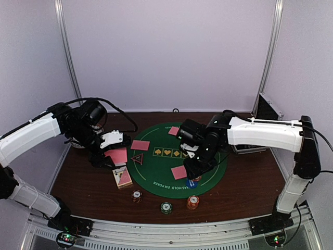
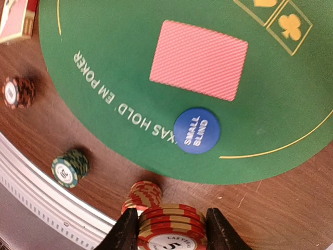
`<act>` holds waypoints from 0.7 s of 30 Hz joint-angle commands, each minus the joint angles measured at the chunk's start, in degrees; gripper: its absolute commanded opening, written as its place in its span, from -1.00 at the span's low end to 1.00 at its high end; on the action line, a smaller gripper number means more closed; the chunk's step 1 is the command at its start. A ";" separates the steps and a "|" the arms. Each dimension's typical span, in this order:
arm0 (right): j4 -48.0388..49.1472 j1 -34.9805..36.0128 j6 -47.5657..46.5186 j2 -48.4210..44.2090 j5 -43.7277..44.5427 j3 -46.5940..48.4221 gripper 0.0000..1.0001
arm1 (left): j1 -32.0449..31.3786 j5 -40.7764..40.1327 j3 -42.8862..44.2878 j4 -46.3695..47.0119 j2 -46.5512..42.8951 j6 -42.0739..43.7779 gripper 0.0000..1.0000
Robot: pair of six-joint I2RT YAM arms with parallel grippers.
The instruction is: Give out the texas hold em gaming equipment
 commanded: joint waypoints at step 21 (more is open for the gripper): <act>-3.65 -26.94 -9.10 44.51 1.56 56.00 -0.88 | -0.13 1.44 1.87 0.88 0.25 -0.43 -1.00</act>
